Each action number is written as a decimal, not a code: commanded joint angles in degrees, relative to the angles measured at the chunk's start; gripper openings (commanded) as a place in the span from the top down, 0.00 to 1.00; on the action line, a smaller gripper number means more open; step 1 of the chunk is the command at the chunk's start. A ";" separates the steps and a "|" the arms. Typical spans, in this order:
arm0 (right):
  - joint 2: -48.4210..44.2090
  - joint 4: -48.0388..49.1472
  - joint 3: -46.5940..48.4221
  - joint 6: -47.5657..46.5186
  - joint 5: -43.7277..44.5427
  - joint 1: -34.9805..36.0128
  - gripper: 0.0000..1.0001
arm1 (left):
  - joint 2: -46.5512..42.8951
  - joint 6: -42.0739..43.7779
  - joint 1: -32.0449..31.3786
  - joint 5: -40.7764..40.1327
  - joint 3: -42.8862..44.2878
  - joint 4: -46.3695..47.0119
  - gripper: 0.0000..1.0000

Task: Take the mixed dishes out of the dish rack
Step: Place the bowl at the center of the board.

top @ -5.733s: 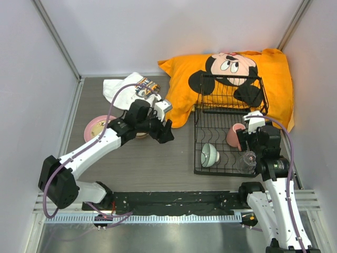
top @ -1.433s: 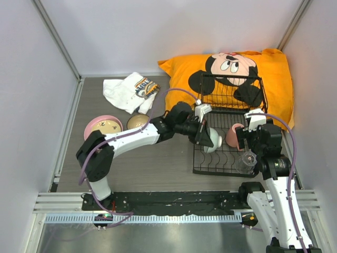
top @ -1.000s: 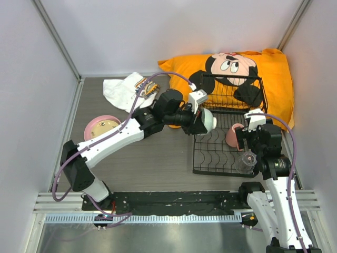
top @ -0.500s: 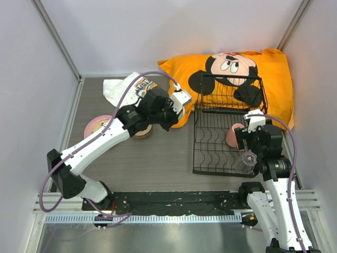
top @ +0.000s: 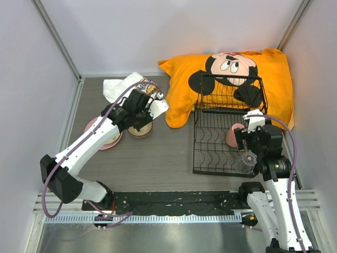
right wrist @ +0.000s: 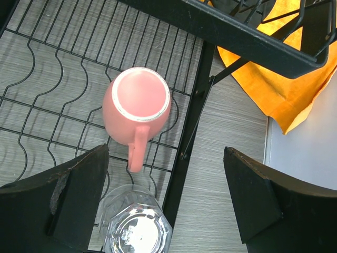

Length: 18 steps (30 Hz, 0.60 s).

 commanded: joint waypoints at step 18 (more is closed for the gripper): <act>-2.23 0.72 0.27 -0.93 -0.69 -0.20 0.07 | 11.94 15.50 4.18 -6.15 -5.99 0.28 1.00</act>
